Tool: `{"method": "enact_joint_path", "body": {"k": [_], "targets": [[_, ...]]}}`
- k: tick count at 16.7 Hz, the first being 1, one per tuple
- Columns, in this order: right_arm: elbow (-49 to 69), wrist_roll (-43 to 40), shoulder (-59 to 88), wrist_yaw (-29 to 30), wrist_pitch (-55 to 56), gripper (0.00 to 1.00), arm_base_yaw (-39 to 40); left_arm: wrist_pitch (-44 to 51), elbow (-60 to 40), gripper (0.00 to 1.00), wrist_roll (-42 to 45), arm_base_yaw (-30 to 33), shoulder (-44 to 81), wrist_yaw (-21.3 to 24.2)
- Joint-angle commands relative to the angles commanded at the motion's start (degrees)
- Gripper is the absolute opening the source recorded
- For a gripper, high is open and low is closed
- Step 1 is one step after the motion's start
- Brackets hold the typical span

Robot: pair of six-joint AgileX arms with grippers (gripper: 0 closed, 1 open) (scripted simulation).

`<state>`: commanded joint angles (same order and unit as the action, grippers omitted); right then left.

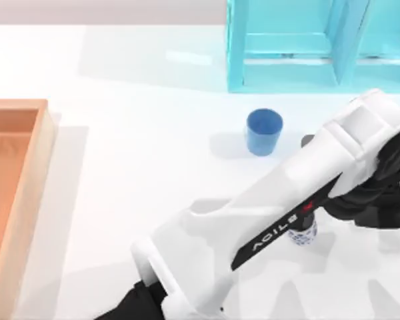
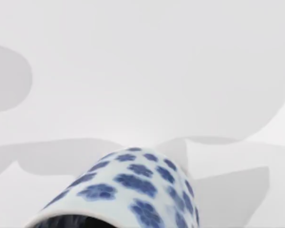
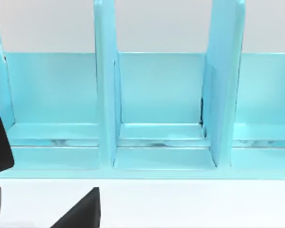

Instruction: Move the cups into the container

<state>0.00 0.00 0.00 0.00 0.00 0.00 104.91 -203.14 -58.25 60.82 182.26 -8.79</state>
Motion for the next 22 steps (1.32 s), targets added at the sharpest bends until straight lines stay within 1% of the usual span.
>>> {"method": "enact_joint_path", "body": {"k": [9,10,17,18,20,22], "targets": [[0.0,0.0,0.0,0.0,0.0,1.0,0.0,0.0,0.0,0.02,0.0,0.0,0.0,0.0],[0.0,0.0,0.0,0.0,0.0,1.0,0.0,0.0,0.0,0.0,0.0,0.0,0.0,0.0],[0.0,0.0,0.0,0.0,0.0,1.0,0.0,0.0,0.0,0.0,0.0,0.0,0.0,0.0],[0.0,0.0,0.0,0.0,0.0,1.0,0.0,-1.78,1.03,0.0,0.08,0.44,-0.76,0.18],[0.0,0.0,0.0,0.0,0.0,1.0,0.0,-2.13,1.53,0.0,0.15,0.35,-1.15,0.18],[0.0,0.0,0.0,0.0,0.0,1.0,0.0,-3.66,4.14,0.0,0.49,-0.03,-3.28,0.21]]}}
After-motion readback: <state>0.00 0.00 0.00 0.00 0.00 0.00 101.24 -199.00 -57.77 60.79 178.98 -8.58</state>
